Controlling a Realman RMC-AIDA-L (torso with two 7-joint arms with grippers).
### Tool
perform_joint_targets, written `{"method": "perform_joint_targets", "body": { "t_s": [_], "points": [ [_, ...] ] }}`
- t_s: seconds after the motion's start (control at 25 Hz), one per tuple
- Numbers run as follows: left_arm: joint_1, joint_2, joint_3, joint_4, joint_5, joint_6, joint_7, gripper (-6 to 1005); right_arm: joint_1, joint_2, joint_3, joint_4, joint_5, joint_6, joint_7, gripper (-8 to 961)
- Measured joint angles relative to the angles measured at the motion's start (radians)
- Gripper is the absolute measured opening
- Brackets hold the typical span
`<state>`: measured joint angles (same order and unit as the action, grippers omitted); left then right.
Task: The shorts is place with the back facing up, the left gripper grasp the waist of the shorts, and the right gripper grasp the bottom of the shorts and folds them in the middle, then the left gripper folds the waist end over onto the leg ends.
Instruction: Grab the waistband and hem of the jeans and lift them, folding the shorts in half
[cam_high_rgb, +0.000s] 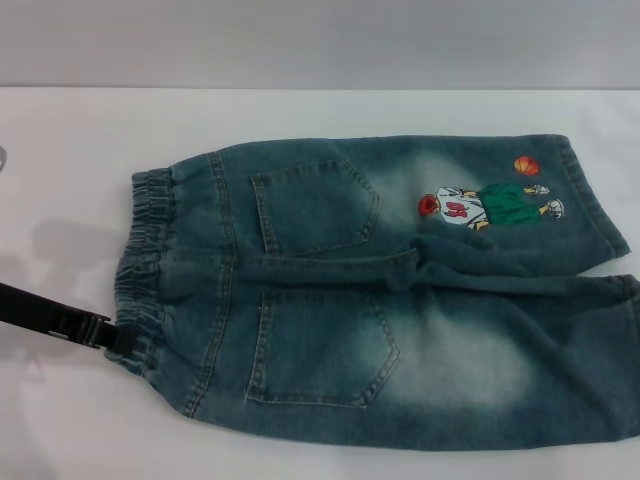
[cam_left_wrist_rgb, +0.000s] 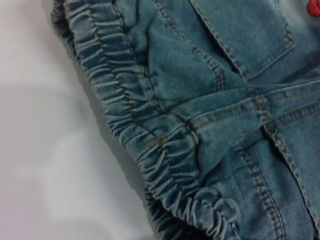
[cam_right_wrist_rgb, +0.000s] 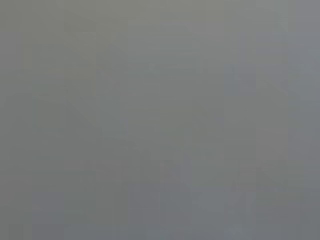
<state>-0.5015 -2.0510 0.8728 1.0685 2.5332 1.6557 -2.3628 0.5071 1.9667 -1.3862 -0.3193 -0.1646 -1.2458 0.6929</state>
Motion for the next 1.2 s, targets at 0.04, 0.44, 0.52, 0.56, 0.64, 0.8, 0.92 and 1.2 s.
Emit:
{"method": "perform_joint_targets", "body": {
  "t_s": [0.04,0.44,0.52,0.56,0.64,0.8,0.92,1.2],
  "points": [
    [-0.001,0.000,0.000,0.000,-0.001,-0.003,0.000,50,-0.001,-0.021,0.002,-0.029,-0.086,0.005,0.095,577],
    [-0.009,-0.001,0.000,0.001,-0.008,-0.044,0.012,50,0.089,-0.162,0.350,-0.518,-1.316,-0.331,1.033,576],
    [-0.010,-0.001,0.000,0.001,-0.008,-0.049,0.012,50,0.134,-0.170,0.429,-0.568,-1.514,-0.443,1.141,576],
    [-0.015,-0.002,0.000,0.000,-0.008,-0.062,0.014,50,0.154,-0.175,0.455,-0.583,-1.602,-0.496,1.175,576],
    [-0.019,-0.003,0.000,-0.003,-0.008,-0.067,0.015,50,0.195,-0.186,0.501,-0.605,-1.781,-0.601,1.222,576],
    [-0.029,-0.003,0.000,-0.008,-0.008,-0.072,0.016,50,0.233,-0.195,0.527,-0.658,-2.064,-0.753,1.233,576],
    [-0.038,-0.003,0.000,-0.010,-0.008,-0.079,0.016,50,0.238,-0.196,0.527,-0.687,-2.223,-0.815,1.225,577],
    [-0.058,-0.003,0.000,-0.016,-0.008,-0.095,0.017,50,0.219,-0.185,0.514,-0.676,-2.435,-0.825,1.223,577]
  ]
}}
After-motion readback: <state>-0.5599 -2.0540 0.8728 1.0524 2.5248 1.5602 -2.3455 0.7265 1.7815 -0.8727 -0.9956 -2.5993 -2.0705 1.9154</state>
